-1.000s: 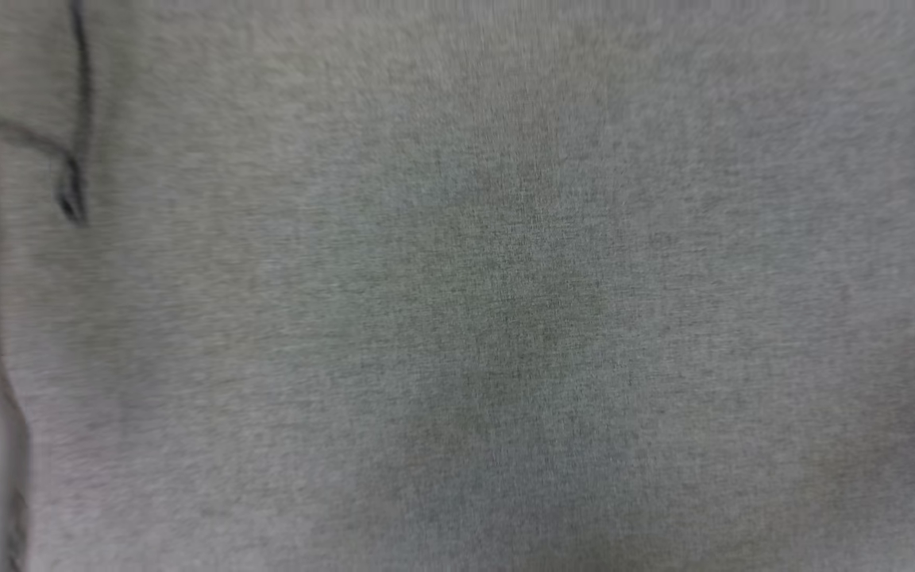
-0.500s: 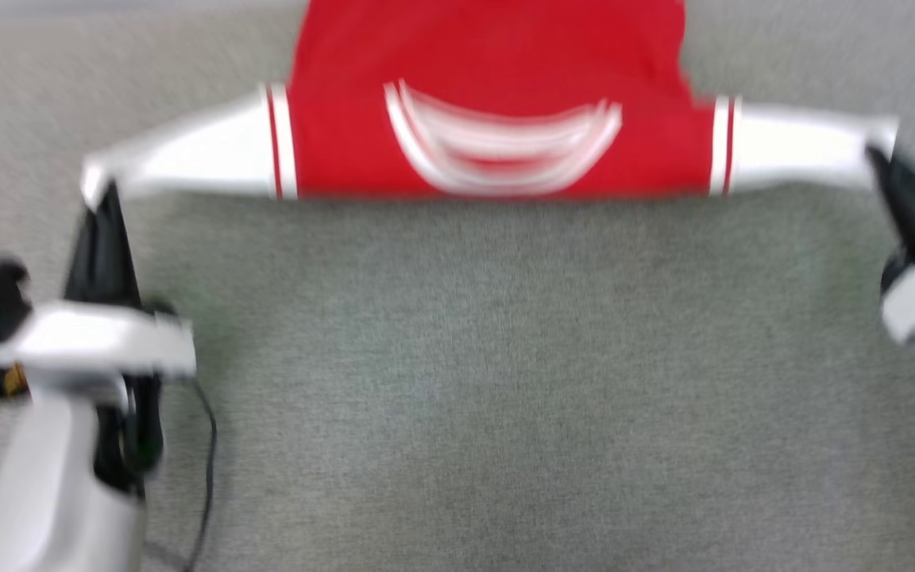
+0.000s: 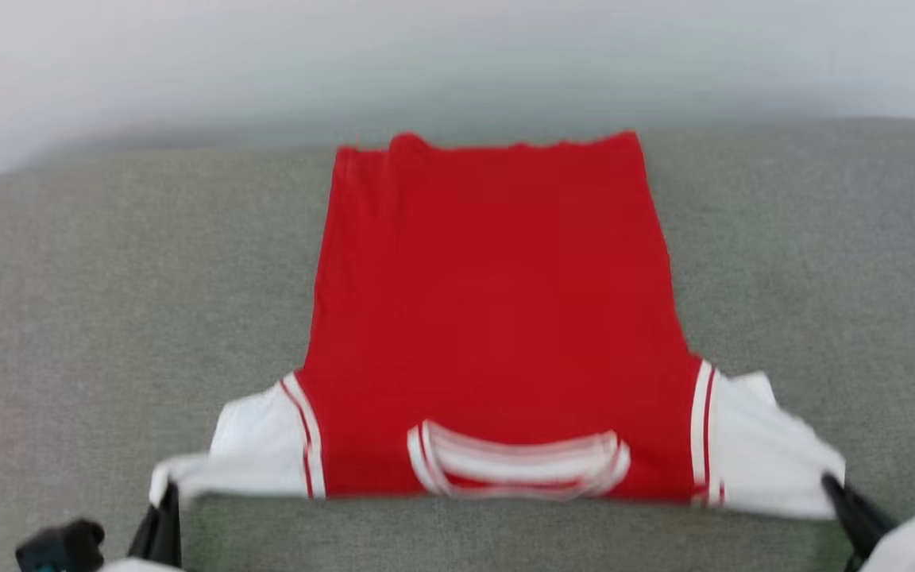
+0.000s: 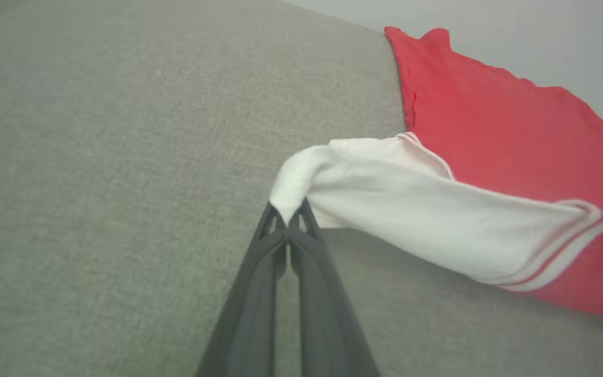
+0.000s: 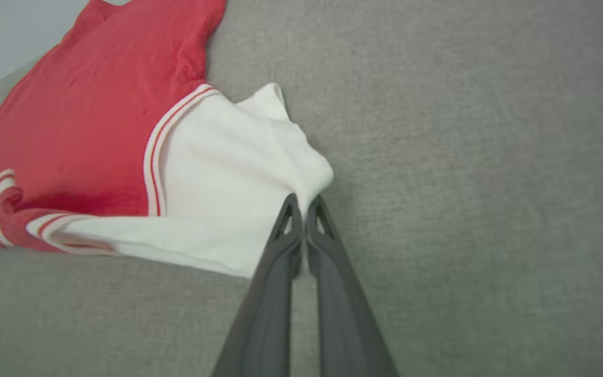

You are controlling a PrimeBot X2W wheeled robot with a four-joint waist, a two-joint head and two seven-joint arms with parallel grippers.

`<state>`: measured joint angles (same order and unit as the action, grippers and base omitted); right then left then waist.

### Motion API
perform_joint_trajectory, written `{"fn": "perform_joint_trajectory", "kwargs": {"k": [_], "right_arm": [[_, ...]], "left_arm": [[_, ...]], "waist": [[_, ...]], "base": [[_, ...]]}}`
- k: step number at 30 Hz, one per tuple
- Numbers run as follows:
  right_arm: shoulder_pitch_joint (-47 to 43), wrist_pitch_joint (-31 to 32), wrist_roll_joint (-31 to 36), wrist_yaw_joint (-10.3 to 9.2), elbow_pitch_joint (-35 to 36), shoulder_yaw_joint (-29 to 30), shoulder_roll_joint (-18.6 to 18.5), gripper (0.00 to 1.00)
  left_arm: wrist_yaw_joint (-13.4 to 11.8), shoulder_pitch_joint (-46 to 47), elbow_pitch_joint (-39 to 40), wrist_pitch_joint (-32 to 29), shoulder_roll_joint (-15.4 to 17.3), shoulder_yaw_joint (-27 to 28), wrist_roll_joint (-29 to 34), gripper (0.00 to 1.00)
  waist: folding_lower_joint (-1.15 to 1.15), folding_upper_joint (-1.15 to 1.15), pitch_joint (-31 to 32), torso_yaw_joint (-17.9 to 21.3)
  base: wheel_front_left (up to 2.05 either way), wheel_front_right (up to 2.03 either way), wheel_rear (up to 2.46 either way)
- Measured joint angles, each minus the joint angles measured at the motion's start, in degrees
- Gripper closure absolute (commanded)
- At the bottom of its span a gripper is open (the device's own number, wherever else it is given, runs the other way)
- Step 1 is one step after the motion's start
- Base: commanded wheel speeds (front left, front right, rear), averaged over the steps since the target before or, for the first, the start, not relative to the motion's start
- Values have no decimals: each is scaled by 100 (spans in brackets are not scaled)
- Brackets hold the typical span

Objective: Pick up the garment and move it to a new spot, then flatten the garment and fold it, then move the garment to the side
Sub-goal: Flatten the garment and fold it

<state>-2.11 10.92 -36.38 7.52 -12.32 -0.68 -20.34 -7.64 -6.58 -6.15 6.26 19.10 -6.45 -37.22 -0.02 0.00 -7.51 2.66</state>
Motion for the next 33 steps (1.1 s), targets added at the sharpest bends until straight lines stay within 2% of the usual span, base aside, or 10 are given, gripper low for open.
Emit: {"fn": "perform_joint_trajectory", "kwargs": {"k": [7,8,9,10,16,21,26,33], "right_arm": [[-1031,325,326,0,156,461,524,100],[-1113,353,376,0,179,495,587,82],[-1171,416,368,0,193,535,666,52],[-1212,491,372,-1,196,541,727,0],[-1126,526,532,-3,449,536,770,0],[-181,441,666,-2,542,643,693,0],[1446,485,762,-3,-121,761,544,0],[3683,1160,791,-3,-1443,738,64,0]], "left_arm": [[-113,-623,-91,-51,-108,-104,-36,100],[-133,-666,-103,-53,-110,-123,-29,100],[-147,-701,-123,-60,-105,-160,3,100],[-145,-726,-124,-54,-113,-197,23,100],[-137,-704,-20,2,-153,-402,185,100],[-152,-506,243,47,-164,-467,283,100],[-176,-131,649,99,-159,-604,506,100],[-146,591,1190,200,-330,-1014,906,100]], "waist": [[0,0,440,-17],[0,0,484,-22],[0,0,523,-27],[0,0,553,-34],[1,0,584,-156],[2,0,402,-249],[2,0,10,-380],[4,0,-789,-722]], "base": [[0,0,0],[0,0,0],[0,0,0],[0,0,0],[0,0,0],[0,0,0],[0,0,0],[0,0,0]]}}
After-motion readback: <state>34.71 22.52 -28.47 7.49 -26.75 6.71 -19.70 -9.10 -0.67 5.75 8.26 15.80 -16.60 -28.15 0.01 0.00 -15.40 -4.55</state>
